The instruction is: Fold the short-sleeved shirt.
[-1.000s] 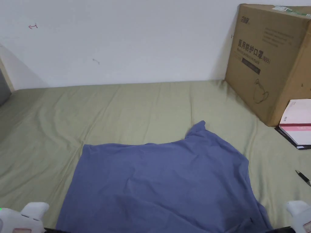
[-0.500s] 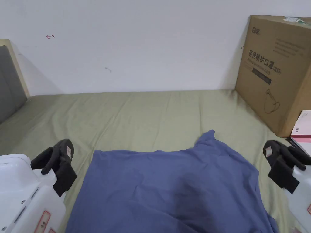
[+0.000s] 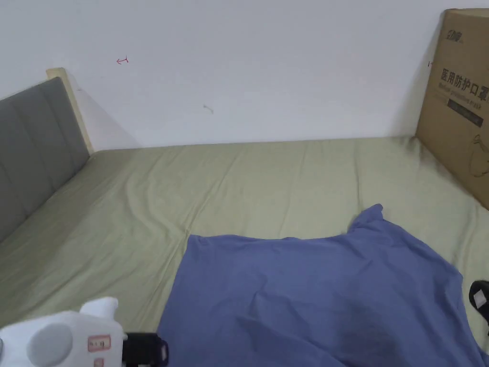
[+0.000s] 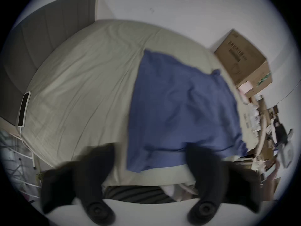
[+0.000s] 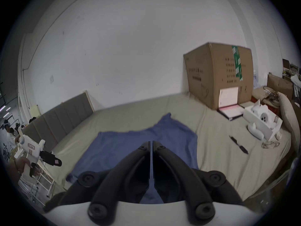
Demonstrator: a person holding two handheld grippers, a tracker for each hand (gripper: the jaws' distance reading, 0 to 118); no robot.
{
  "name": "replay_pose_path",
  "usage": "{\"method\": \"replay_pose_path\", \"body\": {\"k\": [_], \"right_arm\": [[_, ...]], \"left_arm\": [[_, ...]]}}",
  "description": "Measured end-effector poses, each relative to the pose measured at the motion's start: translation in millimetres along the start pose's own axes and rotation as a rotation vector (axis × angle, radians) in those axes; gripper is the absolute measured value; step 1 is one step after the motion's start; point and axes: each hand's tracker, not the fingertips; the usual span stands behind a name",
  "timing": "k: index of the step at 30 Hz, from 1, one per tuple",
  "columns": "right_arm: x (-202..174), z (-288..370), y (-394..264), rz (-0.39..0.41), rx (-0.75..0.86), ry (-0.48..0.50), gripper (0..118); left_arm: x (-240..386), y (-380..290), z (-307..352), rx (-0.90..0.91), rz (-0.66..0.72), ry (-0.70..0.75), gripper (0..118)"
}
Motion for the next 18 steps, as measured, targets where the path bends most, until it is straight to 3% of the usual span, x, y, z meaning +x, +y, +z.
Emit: {"method": "replay_pose_path", "body": {"k": [3,6,9,12,14,17,18], "right_arm": [[10.6,-11.2,-16.4,0.015,-0.087,-0.082,3],[21.9,-12.8,-24.9,-0.047,-0.116,-0.072,3],[23.8,-10.8,-22.6,-0.05,-0.122,-0.084,3],[26.3,-8.1,-19.6,-0.04,-0.13,-0.099,3],[30.3,-4.6,-18.7,-0.029,-0.136,-0.115,3],[41.1,4.1,-20.8,-0.064,-0.148,-0.049,3],[44.4,4.0,-21.2,-0.062,-0.16,-0.069,3]], "left_arm": [[-4.5,-16.5,-32.1,-0.021,-0.022,0.047,104],[-2.0,-25.0,-69.8,-0.098,-0.071,0.139,104],[-2.6,-36.5,-107.8,-0.171,-0.089,0.178,107],[6.0,-38.0,-101.1,-0.115,-0.071,0.181,110],[15.4,-42.1,-80.9,-0.059,-0.159,0.168,88],[26.1,-50.1,-54.3,-0.006,-0.241,0.166,3],[24.4,-51.2,-46.5,-0.022,-0.228,0.052,3]]}}
